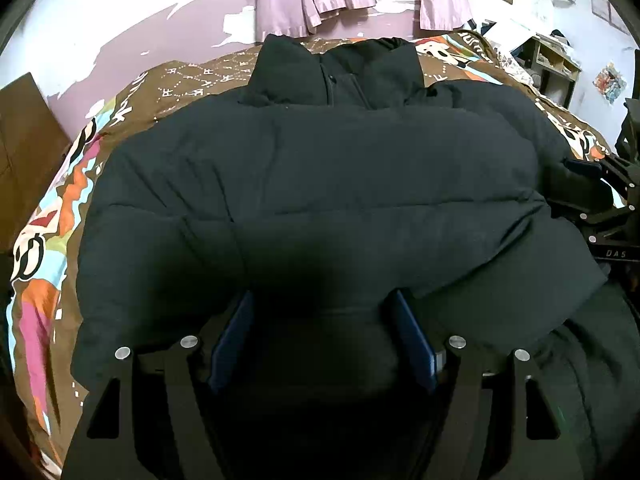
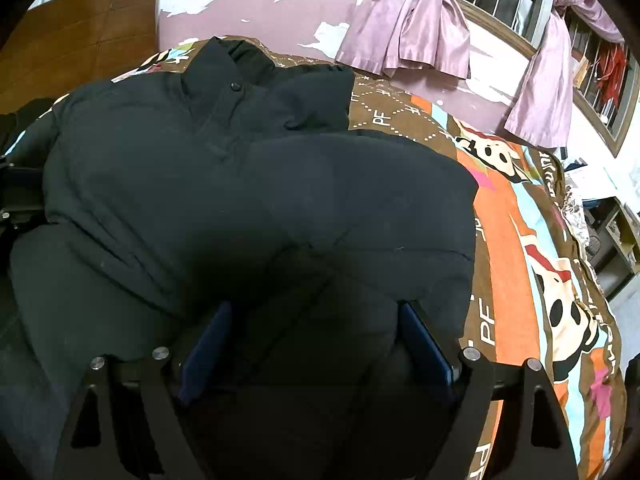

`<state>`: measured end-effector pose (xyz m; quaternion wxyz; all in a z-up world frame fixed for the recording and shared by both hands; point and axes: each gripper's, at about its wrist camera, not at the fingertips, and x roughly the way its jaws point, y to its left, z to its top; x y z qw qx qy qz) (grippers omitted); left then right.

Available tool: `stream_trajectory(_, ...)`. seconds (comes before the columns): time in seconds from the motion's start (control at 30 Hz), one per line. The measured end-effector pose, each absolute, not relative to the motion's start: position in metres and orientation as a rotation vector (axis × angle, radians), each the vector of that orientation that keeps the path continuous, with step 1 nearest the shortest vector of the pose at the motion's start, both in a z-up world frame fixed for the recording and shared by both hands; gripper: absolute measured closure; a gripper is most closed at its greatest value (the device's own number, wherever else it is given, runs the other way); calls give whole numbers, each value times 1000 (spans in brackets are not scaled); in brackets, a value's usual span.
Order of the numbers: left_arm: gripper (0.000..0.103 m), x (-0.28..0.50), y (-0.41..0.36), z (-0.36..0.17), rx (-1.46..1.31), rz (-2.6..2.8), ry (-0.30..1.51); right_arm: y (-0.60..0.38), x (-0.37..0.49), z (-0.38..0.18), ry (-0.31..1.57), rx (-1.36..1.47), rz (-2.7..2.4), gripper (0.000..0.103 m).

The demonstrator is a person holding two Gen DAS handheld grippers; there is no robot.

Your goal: Fold large clothes

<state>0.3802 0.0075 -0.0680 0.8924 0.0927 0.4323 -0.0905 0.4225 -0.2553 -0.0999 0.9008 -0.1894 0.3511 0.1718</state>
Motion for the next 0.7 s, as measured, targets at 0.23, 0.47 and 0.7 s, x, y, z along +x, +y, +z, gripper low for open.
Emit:
stream_trajectory(0.23, 33, 377, 16, -61, 132, -234, 863, -255, 424, -97, 738, -388, 355, 13)
stream_trajectory(0.47, 32, 398, 39, -13, -2, -271, 814, -261, 446, -48, 795, -318, 421, 12)
stream_trajectory(0.7, 25, 478, 56, 52, -75, -181, 657, -240, 516, 13, 777, -250, 333, 12)
